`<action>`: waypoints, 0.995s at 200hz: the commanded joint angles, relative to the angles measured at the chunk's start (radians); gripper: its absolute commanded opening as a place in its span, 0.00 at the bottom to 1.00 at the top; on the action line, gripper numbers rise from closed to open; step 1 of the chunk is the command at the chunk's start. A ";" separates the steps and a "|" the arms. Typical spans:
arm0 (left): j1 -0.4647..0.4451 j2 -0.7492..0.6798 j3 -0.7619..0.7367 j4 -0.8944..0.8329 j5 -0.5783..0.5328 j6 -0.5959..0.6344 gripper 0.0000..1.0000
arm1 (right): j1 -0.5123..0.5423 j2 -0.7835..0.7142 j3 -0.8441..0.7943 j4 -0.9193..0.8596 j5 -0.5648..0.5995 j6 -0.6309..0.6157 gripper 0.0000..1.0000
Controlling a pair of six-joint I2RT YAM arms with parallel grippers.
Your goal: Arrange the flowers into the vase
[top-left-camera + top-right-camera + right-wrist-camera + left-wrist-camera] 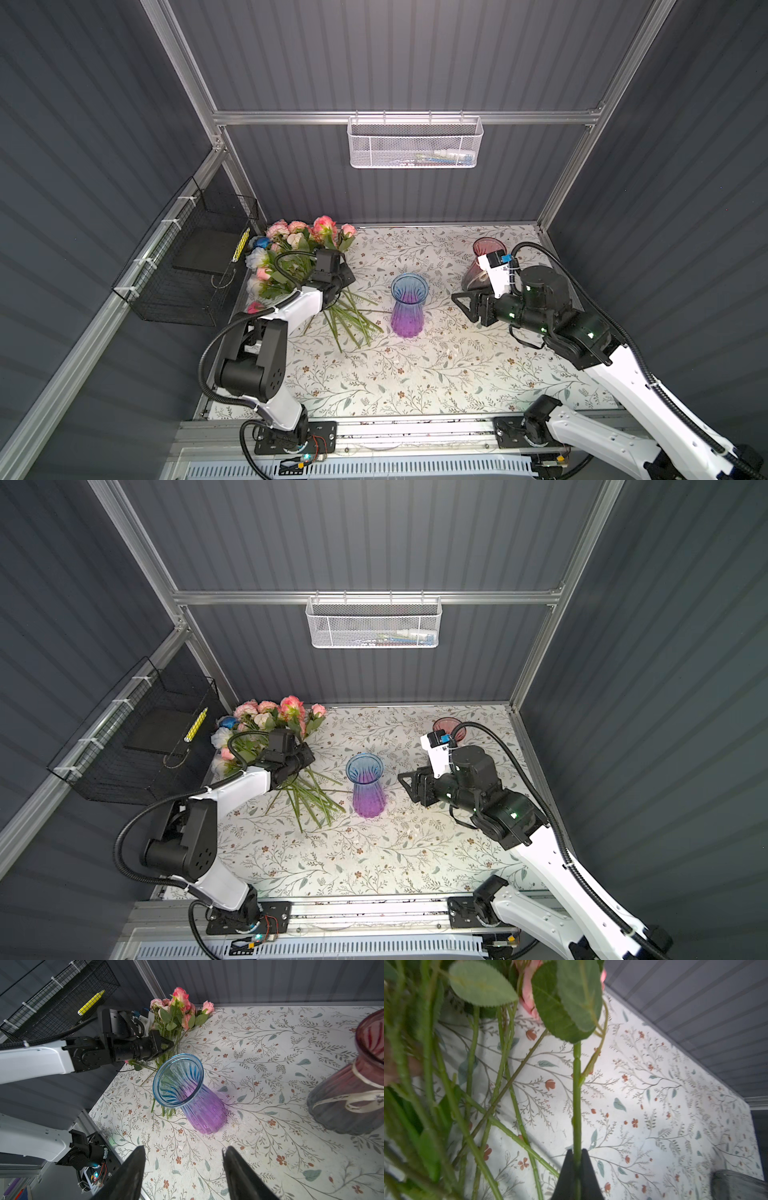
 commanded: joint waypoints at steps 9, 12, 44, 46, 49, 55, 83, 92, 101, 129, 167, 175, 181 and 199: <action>-0.010 -0.190 0.107 -0.043 0.024 0.068 0.00 | -0.003 -0.019 -0.014 -0.002 0.018 -0.014 0.63; -0.015 -0.203 0.118 -0.049 0.024 0.075 0.00 | -0.003 -0.020 -0.014 -0.001 0.018 -0.014 0.63; -0.133 -0.342 0.258 -0.106 -0.030 0.184 0.00 | -0.003 -0.021 -0.013 0.008 0.009 -0.009 0.63; -0.143 -0.348 0.267 -0.108 -0.035 0.191 0.00 | -0.003 -0.021 -0.013 0.008 0.009 -0.008 0.63; -0.162 -0.356 0.283 -0.108 -0.042 0.205 0.00 | -0.003 -0.021 -0.013 0.009 0.007 -0.008 0.63; -0.194 -0.367 0.314 -0.107 -0.047 0.226 0.00 | -0.004 -0.021 -0.012 0.010 0.007 -0.007 0.63; -0.290 -0.367 0.448 -0.066 0.016 0.258 0.00 | -0.004 -0.024 0.000 0.010 0.002 0.000 0.63; -0.327 -0.354 0.477 -0.044 0.023 0.276 0.00 | -0.004 -0.026 0.003 0.010 0.005 0.000 0.63; -0.369 -0.335 0.500 -0.028 0.016 0.305 0.00 | -0.003 -0.027 0.005 0.010 0.005 0.001 0.63; -0.439 -0.261 0.522 0.033 -0.035 0.377 0.00 | -0.004 -0.040 0.015 -0.003 0.011 0.006 0.63; -0.454 -0.179 0.485 0.198 -0.068 0.428 0.00 | -0.003 -0.072 0.013 -0.013 0.020 0.014 0.63; -0.457 -0.165 0.477 0.227 -0.076 0.442 0.00 | -0.004 -0.077 0.012 -0.012 0.019 0.014 0.63; -0.459 -0.155 0.468 0.245 -0.079 0.448 0.00 | -0.003 -0.081 0.011 -0.015 0.020 0.014 0.63; -0.460 -0.127 0.450 0.262 -0.063 0.444 0.00 | -0.004 -0.085 0.006 -0.020 0.023 0.009 0.63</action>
